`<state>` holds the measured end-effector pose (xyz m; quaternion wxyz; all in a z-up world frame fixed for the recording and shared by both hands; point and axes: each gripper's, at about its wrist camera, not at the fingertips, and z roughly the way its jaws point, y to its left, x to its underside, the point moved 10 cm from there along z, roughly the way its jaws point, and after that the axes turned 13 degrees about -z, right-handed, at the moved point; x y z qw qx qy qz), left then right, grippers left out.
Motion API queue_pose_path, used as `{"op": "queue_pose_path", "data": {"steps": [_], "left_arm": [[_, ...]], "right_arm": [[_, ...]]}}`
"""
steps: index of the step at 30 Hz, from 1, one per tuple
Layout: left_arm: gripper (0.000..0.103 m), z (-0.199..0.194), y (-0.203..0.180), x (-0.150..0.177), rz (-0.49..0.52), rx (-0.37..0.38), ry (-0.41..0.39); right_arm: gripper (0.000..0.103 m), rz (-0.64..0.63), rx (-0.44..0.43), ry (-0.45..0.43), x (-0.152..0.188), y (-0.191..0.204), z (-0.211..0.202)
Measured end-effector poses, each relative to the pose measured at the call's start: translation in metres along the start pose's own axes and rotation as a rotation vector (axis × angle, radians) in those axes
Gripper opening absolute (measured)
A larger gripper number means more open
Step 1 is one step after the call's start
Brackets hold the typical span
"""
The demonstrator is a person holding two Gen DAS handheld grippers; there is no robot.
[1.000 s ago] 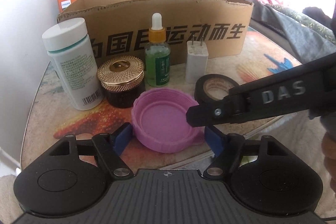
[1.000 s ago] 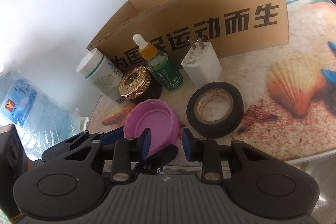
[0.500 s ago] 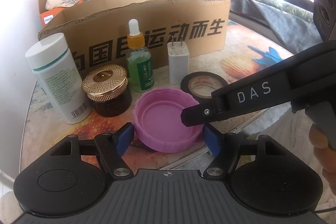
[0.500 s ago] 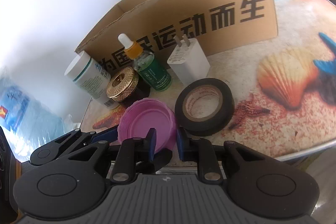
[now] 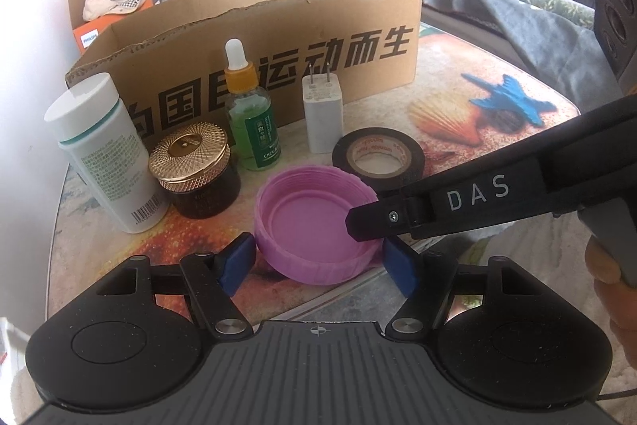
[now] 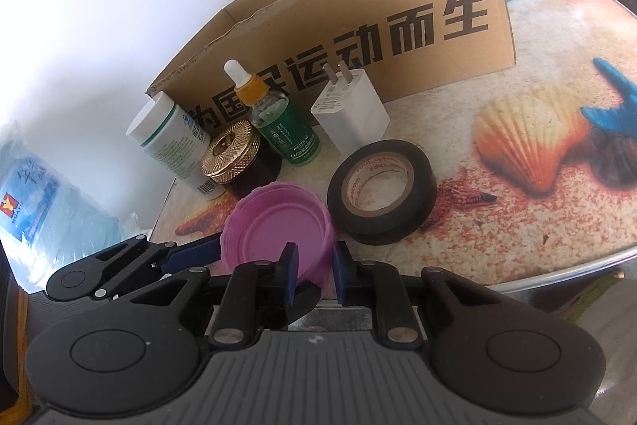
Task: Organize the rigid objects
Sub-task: 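Grasp the rim of the pink cup with the right tool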
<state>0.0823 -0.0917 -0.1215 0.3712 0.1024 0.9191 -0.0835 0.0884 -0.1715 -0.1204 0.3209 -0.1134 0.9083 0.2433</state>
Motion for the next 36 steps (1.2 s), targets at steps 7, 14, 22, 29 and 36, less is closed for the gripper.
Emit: {"op": "queue_pose_path", "data": {"steps": [7,14,22,29,36], "left_arm": [[0.084,0.009,-0.007,0.002,0.057,0.001,0.036],[0.083,0.012,-0.002,-0.002,0.0,0.041,0.042],[0.077,0.012,0.001,-0.005,-0.003,0.054,0.028],[0.074,0.01,0.005,-0.007,-0.015,0.054,0.022],[0.073,0.008,0.004,-0.006,0.015,0.046,-0.004]], "right_arm": [[0.019,0.002,-0.019,0.026,-0.001,-0.001,0.003],[0.019,0.003,-0.018,0.03,0.0,-0.001,0.004],[0.019,-0.001,-0.007,0.042,-0.001,0.0,0.006],[0.02,-0.022,0.018,0.039,-0.004,0.002,0.01],[0.019,-0.044,0.042,0.034,-0.003,0.005,0.01]]}}
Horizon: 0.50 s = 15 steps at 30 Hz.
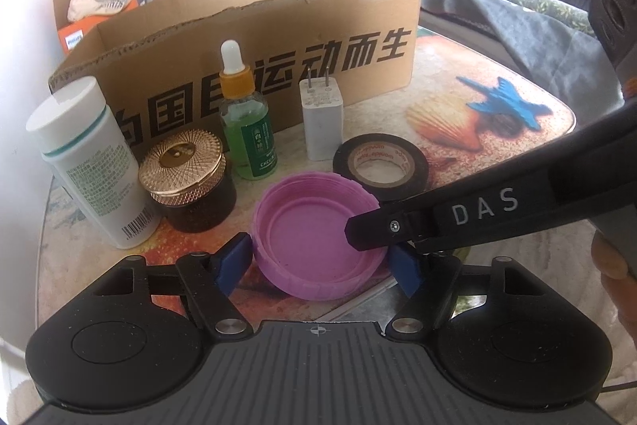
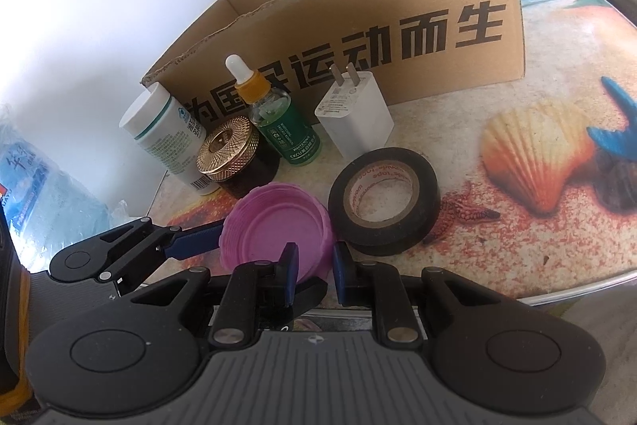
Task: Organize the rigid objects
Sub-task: 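Grasp the rim of the pink cup with the right tool, then carry the pink cup into the box and open the right tool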
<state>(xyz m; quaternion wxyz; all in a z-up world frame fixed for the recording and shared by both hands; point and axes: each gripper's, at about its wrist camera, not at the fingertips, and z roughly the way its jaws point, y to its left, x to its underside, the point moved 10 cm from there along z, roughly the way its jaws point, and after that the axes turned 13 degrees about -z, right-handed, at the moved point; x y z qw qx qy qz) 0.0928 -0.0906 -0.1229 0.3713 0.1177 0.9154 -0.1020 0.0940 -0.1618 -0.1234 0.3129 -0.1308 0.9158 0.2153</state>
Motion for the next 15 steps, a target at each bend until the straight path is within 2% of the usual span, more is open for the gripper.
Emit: {"op": "queue_pose_path", "data": {"steps": [4,9,15], "left_arm": [[0.073,-0.003,-0.002,0.0,0.023,-0.01,-0.02],[0.073,-0.012,0.0,0.0,0.004,0.007,-0.035],[0.073,-0.033,-0.005,-0.005,0.001,0.002,-0.092]], "right_arm": [[0.019,-0.009,0.013,0.005,0.0,0.003,-0.002],[0.019,-0.02,0.014,-0.006,-0.002,0.009,-0.01],[0.019,-0.044,0.016,-0.044,-0.006,0.021,-0.032]]}}
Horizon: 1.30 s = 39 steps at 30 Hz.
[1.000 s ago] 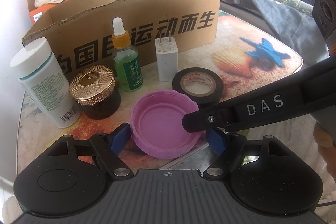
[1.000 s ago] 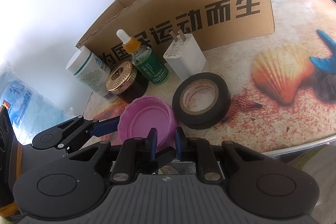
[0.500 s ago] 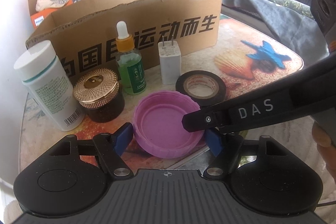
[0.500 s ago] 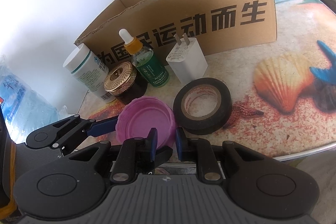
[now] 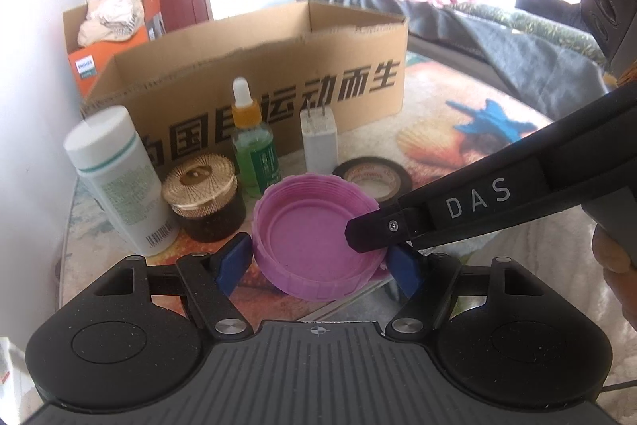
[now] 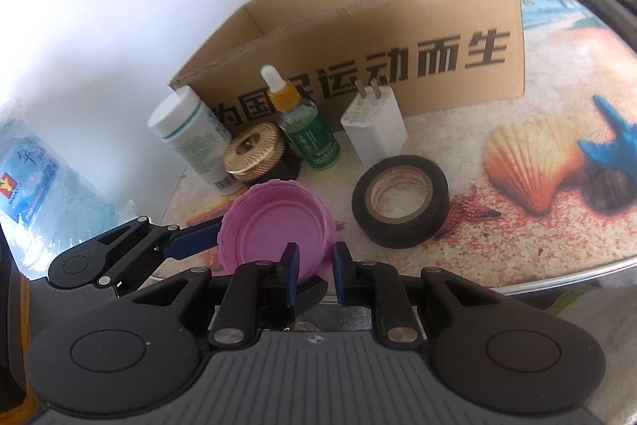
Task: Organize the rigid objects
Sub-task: 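Carry the pink cup into the box and open the right tool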
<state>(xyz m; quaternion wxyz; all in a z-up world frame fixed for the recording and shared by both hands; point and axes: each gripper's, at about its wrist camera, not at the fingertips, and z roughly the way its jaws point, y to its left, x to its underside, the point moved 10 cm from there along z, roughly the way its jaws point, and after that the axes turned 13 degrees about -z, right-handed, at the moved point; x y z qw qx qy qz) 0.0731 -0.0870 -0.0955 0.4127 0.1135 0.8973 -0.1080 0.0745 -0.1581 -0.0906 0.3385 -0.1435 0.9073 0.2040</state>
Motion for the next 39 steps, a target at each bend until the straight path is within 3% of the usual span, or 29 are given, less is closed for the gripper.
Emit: {"op": "queue_pose_path", "data": {"steps": [17,27,33,39], "left_arm": [[0.074,-0.067,-0.012,-0.053,0.002,-0.081,-0.234],[0.074,-0.069,-0.004,-0.115,0.028,-0.1,-0.315],[0.074,-0.038,0.024,-0.161,0.041,-0.109,-0.253],[0.074,0.018,0.062,-0.188,-0.02,-0.116,-0.064]], "right_arm": [[0.02,-0.154,-0.023,-0.209,-0.051,0.042,-0.075],[0.02,-0.204,-0.067,-0.255,-0.116,0.042,-0.089],[0.02,-0.193,-0.125,-0.187,-0.176,0.029,-0.059],[0.02,-0.137,-0.177,-0.054,-0.219,0.005,0.005]]}}
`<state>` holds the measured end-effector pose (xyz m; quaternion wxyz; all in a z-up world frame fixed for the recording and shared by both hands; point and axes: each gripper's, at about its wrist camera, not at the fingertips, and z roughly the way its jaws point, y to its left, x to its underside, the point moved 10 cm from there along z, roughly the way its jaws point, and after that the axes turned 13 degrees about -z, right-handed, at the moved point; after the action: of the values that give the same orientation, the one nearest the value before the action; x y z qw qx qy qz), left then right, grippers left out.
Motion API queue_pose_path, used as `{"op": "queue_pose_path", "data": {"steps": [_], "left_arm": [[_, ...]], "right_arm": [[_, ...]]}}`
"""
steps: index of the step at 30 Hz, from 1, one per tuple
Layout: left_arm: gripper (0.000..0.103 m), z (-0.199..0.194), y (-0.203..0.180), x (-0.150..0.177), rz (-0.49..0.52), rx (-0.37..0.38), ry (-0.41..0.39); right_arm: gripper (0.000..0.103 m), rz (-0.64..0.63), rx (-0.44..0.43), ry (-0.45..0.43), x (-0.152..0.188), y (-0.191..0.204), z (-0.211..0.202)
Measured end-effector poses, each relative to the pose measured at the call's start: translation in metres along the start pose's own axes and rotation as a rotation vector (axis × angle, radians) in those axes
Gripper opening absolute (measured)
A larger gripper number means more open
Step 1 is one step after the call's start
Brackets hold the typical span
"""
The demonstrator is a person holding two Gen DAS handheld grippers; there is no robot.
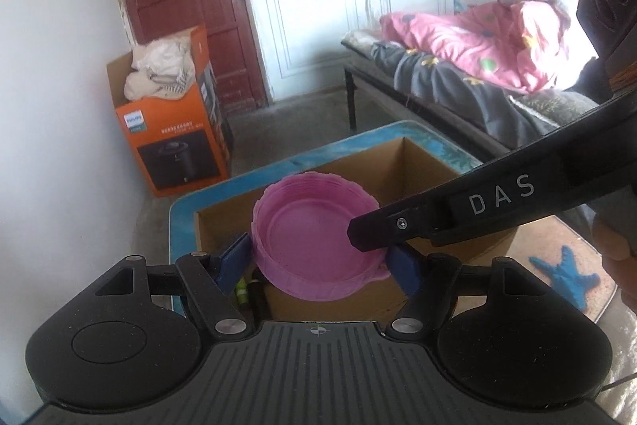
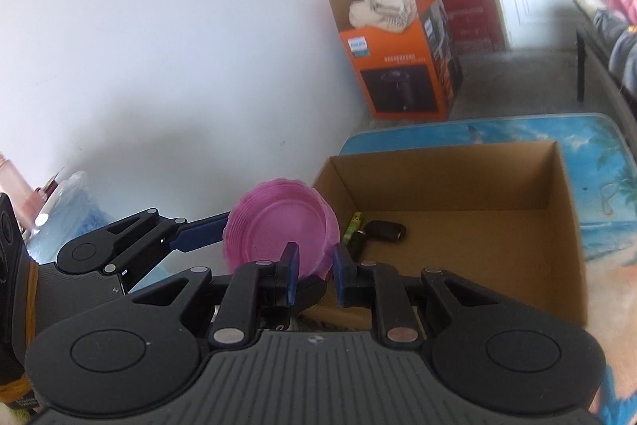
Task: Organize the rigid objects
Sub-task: 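Carry the pink cup into the box and open the right tool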
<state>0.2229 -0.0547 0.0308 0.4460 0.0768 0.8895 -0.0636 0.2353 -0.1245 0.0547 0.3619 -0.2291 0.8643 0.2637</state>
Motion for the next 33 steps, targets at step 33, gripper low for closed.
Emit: {"op": "queue_pose_path", "data": {"steps": [33], "left_arm": [[0.085,0.136,0.027,0.063,-0.048,0.014,0.685]], "right_arm": [[0.028,0.103,-0.181,0.585,0.062,-0.087,0.183]]}}
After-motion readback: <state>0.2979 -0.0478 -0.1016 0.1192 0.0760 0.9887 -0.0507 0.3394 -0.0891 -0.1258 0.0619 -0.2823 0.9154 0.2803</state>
